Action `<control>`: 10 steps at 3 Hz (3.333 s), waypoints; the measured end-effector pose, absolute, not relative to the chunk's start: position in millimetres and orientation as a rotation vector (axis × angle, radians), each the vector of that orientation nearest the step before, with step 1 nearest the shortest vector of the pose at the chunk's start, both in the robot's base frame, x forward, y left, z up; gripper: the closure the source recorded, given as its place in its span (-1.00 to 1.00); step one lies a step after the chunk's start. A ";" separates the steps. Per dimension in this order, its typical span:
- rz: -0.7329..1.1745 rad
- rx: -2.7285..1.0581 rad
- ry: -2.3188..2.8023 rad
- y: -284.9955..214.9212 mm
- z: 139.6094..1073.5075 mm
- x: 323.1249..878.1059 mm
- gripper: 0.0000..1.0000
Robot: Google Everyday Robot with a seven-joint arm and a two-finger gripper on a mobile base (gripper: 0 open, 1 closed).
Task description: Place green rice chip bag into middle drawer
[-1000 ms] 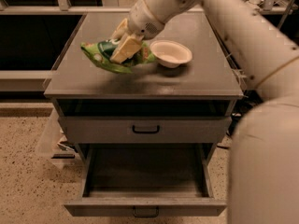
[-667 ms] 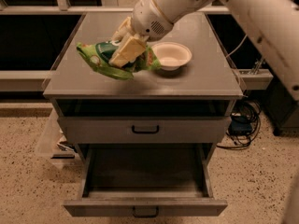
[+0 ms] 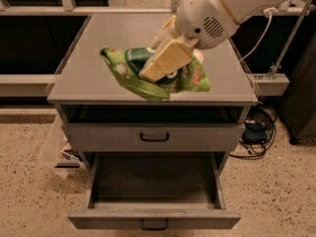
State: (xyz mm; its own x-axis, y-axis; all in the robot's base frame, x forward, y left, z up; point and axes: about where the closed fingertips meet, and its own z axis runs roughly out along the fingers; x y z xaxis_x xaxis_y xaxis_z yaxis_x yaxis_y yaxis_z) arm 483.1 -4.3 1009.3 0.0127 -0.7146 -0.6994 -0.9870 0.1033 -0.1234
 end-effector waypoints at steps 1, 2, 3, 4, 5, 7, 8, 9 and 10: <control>0.558 -1.671 1.757 -2.9 1009.8 483.2 1.00; 0.570 -1.635 1.762 -8.5 1000.1 479.2 1.00; 0.607 -1.539 1.724 -11.0 982.9 462.5 1.00; 0.629 -1.360 1.778 -43.2 932.1 453.1 1.00; 0.635 -1.216 1.911 -79.7 852.1 435.4 1.00; 0.711 -1.030 2.142 -115.0 701.1 417.8 1.00; 0.711 -1.030 2.142 -115.0 701.1 417.8 1.00; 0.738 -0.944 2.165 -127.5 682.2 424.1 1.00; 0.775 -0.848 2.200 -146.8 637.5 445.1 1.00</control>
Offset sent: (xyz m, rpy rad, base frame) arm -0.0075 -0.0183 -0.0265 0.0635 0.0121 -0.0610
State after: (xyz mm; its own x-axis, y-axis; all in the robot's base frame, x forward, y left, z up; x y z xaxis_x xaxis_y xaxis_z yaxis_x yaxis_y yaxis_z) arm 445.1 -146.8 637.5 -0.5816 -0.3506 -0.7340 -0.7333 0.6166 0.2866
